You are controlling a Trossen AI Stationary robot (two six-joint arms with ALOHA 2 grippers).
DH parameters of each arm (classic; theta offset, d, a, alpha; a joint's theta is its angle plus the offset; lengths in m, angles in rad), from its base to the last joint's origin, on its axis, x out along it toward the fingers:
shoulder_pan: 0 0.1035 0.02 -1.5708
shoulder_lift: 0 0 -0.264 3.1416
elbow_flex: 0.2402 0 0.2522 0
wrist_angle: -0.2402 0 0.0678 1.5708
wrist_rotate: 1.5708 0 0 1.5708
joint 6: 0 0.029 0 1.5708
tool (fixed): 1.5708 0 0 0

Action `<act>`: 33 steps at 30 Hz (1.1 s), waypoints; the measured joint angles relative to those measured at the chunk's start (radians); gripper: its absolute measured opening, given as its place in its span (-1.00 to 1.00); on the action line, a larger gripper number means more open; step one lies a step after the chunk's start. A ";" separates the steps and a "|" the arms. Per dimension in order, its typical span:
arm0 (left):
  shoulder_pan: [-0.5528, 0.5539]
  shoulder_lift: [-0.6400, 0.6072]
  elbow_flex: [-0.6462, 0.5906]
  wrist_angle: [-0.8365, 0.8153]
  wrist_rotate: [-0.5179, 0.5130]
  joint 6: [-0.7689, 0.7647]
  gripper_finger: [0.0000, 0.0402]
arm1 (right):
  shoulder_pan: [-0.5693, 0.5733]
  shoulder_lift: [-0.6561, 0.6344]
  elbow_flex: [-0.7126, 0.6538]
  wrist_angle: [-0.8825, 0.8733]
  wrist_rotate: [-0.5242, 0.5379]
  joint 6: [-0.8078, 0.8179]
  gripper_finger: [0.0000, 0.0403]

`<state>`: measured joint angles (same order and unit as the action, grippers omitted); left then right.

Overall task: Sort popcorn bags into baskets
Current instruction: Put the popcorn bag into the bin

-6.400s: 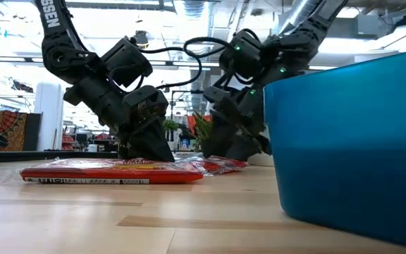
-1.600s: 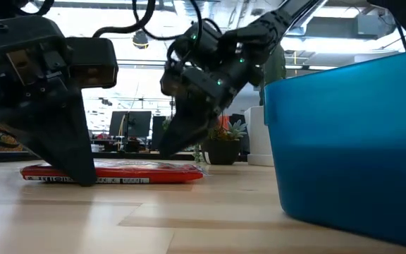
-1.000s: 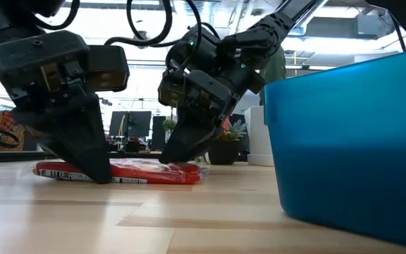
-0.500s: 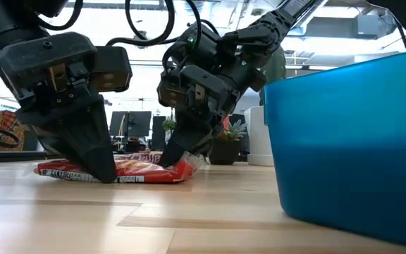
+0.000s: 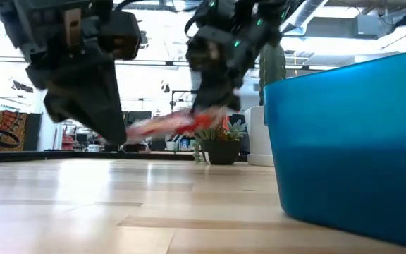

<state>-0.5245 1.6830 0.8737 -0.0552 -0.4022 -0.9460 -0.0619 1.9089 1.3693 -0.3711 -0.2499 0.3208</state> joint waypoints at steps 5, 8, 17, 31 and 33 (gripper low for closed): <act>-0.010 -0.022 0.095 -0.136 -0.046 0.031 -1.00 | -0.019 -0.152 -0.001 -0.222 0.080 0.002 -0.92; -0.014 -0.027 0.151 -0.237 -0.085 0.054 -1.00 | 0.010 -0.261 -0.035 -0.333 0.126 0.059 -0.90; 0.008 -0.104 0.179 -0.322 -0.151 0.103 -1.00 | 0.381 -0.600 -0.334 -0.313 0.339 0.559 -0.89; 0.080 -0.132 0.179 -0.288 -0.119 0.165 -1.00 | 0.934 -0.548 -0.446 -0.221 0.695 1.262 -0.84; 0.086 -0.134 0.179 -0.284 -0.116 0.168 -1.00 | 0.964 -0.513 -0.446 -0.196 0.698 1.292 -0.81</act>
<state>-0.4389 1.5490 1.0527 -0.3389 -0.5185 -0.7784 0.9017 1.3955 0.9234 -0.5672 0.4485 1.6124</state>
